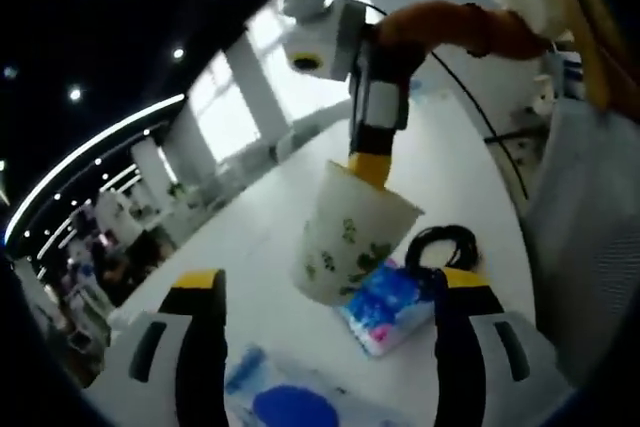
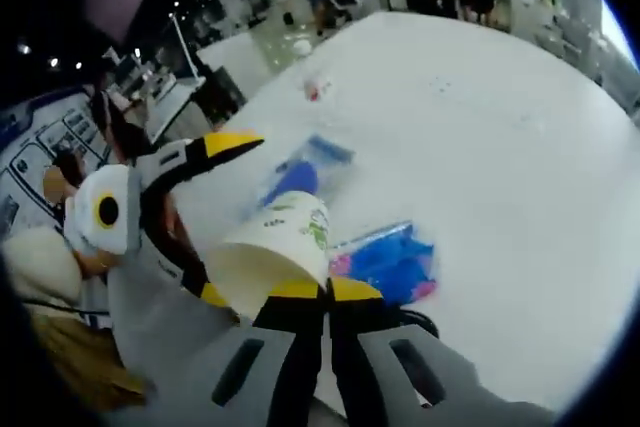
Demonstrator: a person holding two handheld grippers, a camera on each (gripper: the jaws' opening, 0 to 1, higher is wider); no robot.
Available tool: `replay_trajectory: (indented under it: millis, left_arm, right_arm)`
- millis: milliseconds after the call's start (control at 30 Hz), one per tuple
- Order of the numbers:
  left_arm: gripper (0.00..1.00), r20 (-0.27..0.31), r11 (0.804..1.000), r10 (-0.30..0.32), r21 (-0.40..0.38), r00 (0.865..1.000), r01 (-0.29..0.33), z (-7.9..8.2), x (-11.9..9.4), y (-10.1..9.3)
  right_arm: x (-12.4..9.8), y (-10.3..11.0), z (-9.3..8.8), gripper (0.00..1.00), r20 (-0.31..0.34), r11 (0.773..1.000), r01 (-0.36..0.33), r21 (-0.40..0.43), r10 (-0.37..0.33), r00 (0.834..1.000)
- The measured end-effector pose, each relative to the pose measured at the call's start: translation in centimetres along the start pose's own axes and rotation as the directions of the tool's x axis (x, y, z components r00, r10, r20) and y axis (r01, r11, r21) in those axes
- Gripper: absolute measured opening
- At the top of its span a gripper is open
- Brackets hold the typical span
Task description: Arrange the tabletop items into an orderly group along one side of the table until the central work area is clear of visible clutter.
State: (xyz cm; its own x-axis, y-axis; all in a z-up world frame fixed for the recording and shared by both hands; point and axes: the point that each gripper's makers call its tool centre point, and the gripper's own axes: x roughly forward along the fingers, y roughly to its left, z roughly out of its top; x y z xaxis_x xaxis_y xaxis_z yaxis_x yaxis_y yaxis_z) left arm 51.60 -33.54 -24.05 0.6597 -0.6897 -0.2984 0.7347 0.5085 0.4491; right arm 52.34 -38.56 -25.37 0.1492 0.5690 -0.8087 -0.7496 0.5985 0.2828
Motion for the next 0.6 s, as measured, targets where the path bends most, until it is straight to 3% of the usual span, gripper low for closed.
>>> replay_trajectory:
  millis: [133, 467, 533, 600]
  left_arm:
    - [0.73, 0.021, 0.999, -0.013, 0.029, 1.0, 0.012, 0.6, 0.0, -0.5]
    - [0.66, 0.025, 0.993, -0.067, 0.103, 0.997, 0.064, 0.9, 0.3, -2.0]
    - [0.61, 0.008, 0.985, -0.085, 0.154, 0.996, 0.083, 0.8, 0.4, -2.5]
    - [0.53, 0.004, 0.983, -0.098, 0.155, 0.995, 0.096, 0.7, 0.4, -3.1]
  right_arm:
    - [0.4, 1.0, -1.0, 0.01, -0.052, 0.999, -0.032, -0.014, 0.032, 0.998]
    - [0.6, 1.6, -2.1, 0.01, -0.123, 0.997, -0.053, -0.05, 0.047, 0.991]
    - [0.6, 1.5, -2.1, 0.01, -0.129, 0.997, -0.052, -0.051, 0.046, 0.991]
    - [0.7, 1.4, -2.2, 0.01, -0.133, 0.997, -0.052, -0.052, 0.045, 0.99]
